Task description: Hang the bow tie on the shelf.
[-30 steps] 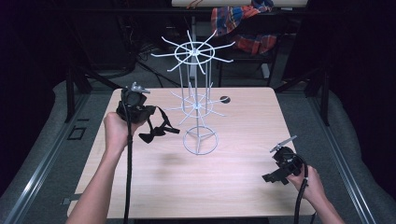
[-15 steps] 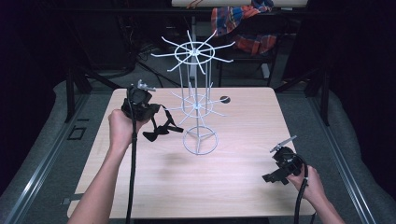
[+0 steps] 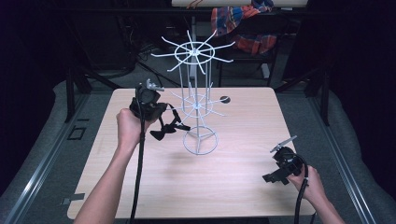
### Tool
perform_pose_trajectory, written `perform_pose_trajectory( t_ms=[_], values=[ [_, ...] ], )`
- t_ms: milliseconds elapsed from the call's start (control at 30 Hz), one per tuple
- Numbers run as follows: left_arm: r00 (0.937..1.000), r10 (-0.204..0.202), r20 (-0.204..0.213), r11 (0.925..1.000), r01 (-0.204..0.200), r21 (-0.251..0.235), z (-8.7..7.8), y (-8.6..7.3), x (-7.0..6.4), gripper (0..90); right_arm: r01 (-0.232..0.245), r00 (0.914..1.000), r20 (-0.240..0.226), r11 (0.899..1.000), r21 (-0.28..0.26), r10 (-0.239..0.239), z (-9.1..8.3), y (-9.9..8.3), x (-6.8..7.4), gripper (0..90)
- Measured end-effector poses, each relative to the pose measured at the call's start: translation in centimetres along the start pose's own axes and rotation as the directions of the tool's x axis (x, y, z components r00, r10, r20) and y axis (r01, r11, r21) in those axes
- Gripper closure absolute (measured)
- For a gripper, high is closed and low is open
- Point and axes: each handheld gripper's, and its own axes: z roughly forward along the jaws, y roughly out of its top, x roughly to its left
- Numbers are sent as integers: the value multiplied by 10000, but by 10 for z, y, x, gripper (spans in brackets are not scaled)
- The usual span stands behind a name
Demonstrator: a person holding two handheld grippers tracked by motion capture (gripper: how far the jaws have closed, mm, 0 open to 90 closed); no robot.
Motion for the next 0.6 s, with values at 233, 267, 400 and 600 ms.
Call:
perform_pose_trajectory(
  t_ms=[233, 267, 400, 600],
  values=[
    [9999, 47, 131, 9998, -44, -168, 5, 0, -5, 883, -5, 10000, -13, 10000, 23, 5, 0, 0, 0, 104],
    [9998, 74, 174, 9998, -71, -168, 6, 0, -7, 883, 7, 10000, -4, 10000, -2, -7, 0, 0, 0, 104],
    [9996, 106, 270, 9998, -102, -162, 11, -2, -10, 883, 187, 9998, -47, 9997, 141, -186, -2, 0, -1, 104],
    [9992, 230, 323, 9994, -221, -264, 18, -4, -15, 883, 183, 9998, -50, 9997, 142, -183, -2, 0, -1, 104]
  ],
)
